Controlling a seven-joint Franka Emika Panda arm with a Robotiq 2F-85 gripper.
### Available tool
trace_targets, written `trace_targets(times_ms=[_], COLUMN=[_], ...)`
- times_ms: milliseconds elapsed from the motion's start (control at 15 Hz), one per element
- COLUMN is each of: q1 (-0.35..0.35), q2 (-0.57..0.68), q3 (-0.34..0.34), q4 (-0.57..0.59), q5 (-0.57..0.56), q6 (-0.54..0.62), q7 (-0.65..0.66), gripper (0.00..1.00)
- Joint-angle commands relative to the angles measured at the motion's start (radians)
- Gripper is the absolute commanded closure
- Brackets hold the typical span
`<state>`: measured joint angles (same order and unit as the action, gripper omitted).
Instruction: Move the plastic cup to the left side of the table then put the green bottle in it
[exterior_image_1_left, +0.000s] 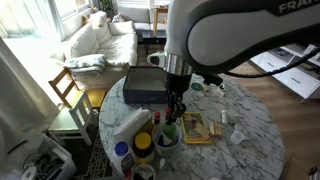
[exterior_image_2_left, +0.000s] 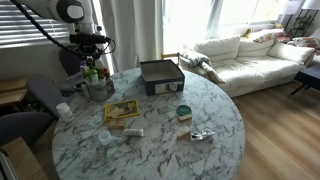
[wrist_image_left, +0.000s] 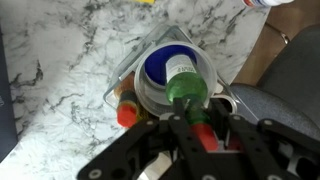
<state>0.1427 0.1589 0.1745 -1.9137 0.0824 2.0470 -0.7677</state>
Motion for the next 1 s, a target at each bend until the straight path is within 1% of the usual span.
trace_targets(times_ms=[0,133,400,467,533,933], q1=[0.01,0.012,0.011,0.011,0.01,0.001], q2=[0.032,0.042,0.042,0.039,0.035,-0.014], q3=[0.007,0.011,0.016,0.016,0.016,0.008], q4=[0.026,0.024,0.018,0.018,0.019,0.04], q5=[-0.084,-0.112,-0.121,-0.125,-0.122,-0.129], q6=[-0.05,-0.049,-0.04,-0.036,-0.036,-0.045], q7=[0.006,0.011,0.012,0.015,0.014,0.015], gripper=[0.92,0.92,0.92,0.44,0.43,0.01])
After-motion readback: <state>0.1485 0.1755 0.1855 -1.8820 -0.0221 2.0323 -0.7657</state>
